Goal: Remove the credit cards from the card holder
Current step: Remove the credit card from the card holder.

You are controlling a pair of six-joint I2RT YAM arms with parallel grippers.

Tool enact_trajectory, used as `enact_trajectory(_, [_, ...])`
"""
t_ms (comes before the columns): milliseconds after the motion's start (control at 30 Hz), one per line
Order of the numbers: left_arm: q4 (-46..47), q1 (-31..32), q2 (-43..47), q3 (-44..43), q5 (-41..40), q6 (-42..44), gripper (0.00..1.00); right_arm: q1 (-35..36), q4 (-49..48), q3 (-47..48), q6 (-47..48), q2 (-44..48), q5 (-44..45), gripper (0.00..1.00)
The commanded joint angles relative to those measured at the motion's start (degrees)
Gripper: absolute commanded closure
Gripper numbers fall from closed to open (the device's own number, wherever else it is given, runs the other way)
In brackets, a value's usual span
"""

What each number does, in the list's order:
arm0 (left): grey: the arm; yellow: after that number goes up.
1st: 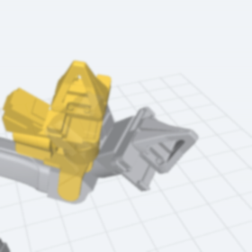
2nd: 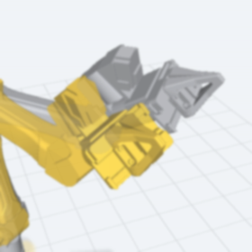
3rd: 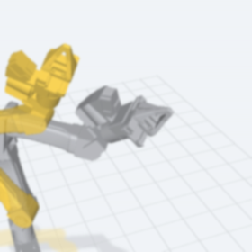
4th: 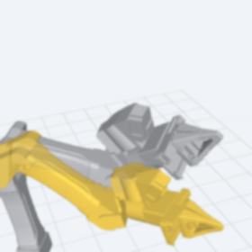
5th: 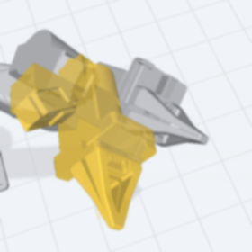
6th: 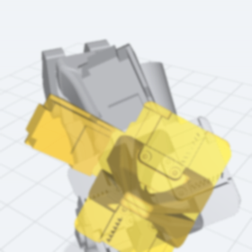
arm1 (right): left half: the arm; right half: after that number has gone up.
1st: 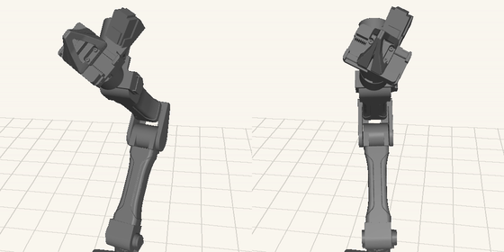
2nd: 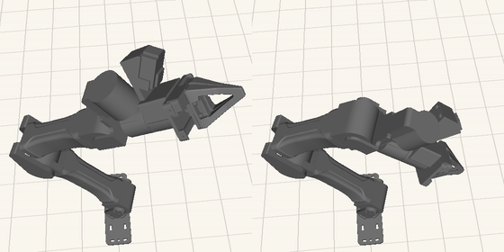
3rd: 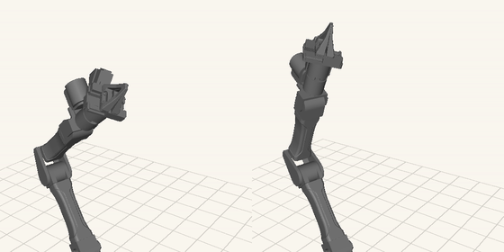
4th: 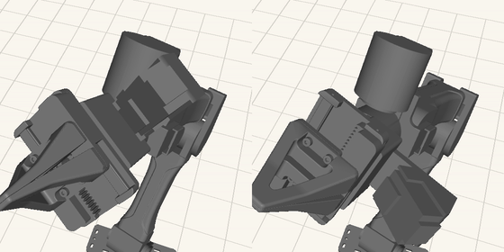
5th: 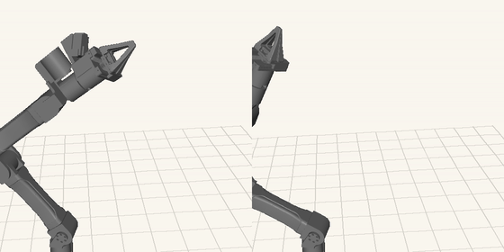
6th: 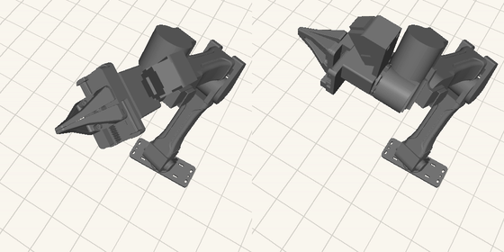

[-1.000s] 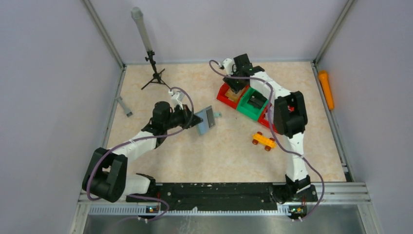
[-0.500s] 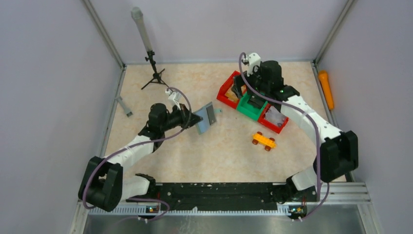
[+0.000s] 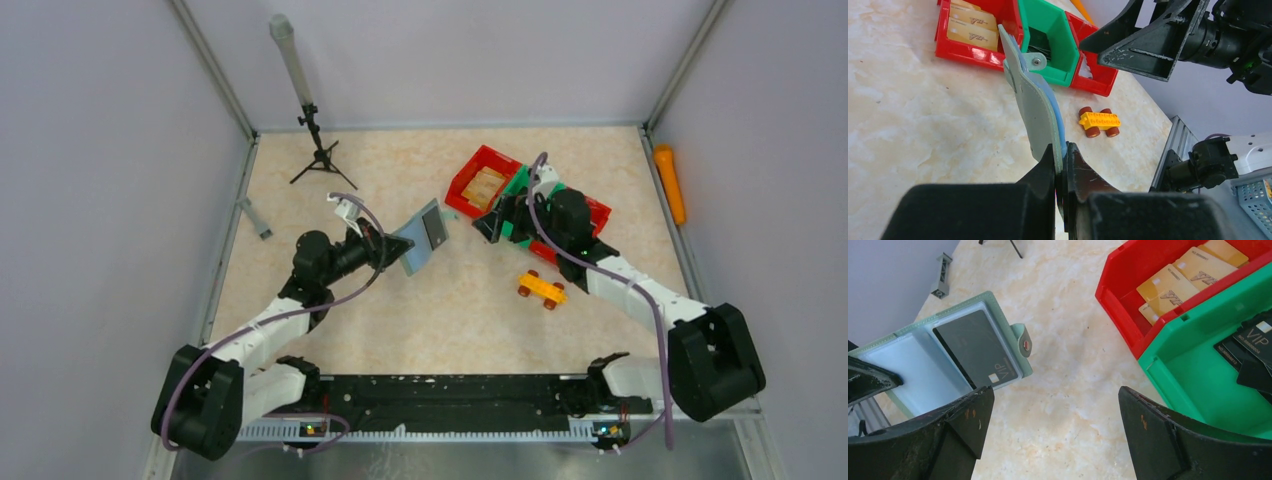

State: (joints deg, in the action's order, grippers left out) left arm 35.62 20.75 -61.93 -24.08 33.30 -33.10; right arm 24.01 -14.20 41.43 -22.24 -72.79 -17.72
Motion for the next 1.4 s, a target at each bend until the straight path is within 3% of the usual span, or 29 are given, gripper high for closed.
enact_trajectory(0, [9.6, 0.8, 2.6, 2.4, -2.3, -0.2, 1.0, 0.7, -8.3, -3.6, -3.5, 4.8, 5.2, 0.02])
enact_trajectory(100, [7.5, 0.8, 3.7, 2.3, -3.0, 1.3, 1.0, 0.5, -16.5, -9.2, -7.5, 7.1, 9.0, 0.02])
enact_trajectory(200, [1.8, 0.8, 3.8, 0.8, -5.4, 2.9, 1.0, -0.3, -20.5, -11.2, -10.8, 7.5, 4.9, 0.02])
enact_trajectory(400, [2.2, 1.3, 4.7, 1.3, -4.5, 4.0, 1.0, -0.5, -29.2, -13.9, -8.2, 4.4, -5.0, 0.02])
enact_trajectory(667, [10.4, 3.5, -2.9, -1.3, 7.4, 0.0, 1.0, -0.2, -42.0, -18.9, -10.1, 0.7, -10.7, 0.01])
enact_trajectory(1000, [24.5, 4.3, -4.3, -0.1, 16.7, -7.4, 1.0, -0.1, -45.4, -19.2, -10.5, -0.2, -14.8, 0.01])
enact_trajectory(1367, [26.7, 4.3, -4.0, 0.5, 16.7, -7.9, 1.0, -0.1, -61.3, -20.3, -18.1, -5.3, -24.0, 0.01])
